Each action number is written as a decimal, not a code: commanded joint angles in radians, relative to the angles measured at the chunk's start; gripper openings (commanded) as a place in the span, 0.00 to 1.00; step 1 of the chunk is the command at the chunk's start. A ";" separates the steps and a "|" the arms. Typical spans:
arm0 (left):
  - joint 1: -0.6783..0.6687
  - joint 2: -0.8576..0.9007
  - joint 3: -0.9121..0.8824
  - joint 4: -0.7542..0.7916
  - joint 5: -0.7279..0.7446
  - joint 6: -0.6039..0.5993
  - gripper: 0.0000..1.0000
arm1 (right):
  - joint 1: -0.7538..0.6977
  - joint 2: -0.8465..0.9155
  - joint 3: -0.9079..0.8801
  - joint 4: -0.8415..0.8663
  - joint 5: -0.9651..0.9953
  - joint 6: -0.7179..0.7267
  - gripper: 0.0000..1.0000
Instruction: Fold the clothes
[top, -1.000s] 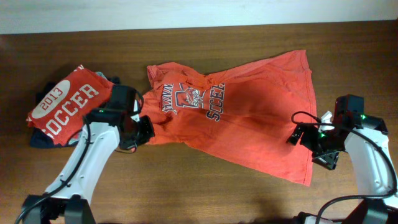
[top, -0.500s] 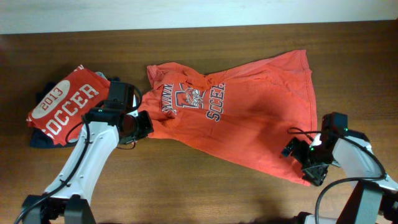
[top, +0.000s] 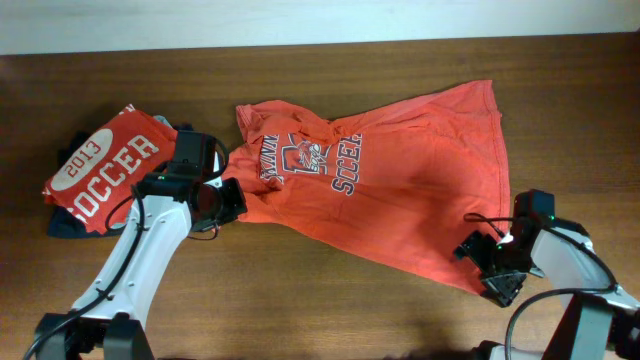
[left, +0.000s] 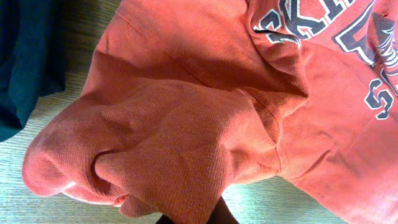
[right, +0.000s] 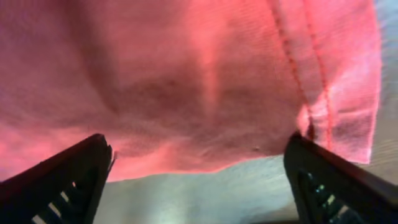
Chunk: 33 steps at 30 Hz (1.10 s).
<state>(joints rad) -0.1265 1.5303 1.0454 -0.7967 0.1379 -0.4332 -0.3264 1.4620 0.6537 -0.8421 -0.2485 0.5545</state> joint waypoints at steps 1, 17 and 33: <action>0.005 0.005 0.014 0.000 -0.015 0.021 0.02 | 0.006 0.018 -0.076 0.079 -0.031 0.084 0.85; 0.005 0.005 0.014 0.003 -0.015 0.021 0.03 | 0.006 0.018 -0.179 0.050 -0.106 0.117 0.85; 0.005 0.005 0.014 0.013 -0.014 0.036 0.03 | 0.006 0.018 -0.232 0.206 -0.177 -0.024 0.73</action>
<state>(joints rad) -0.1265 1.5303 1.0454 -0.7860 0.1375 -0.4191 -0.3332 1.3773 0.5648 -0.7635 -0.2306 0.6582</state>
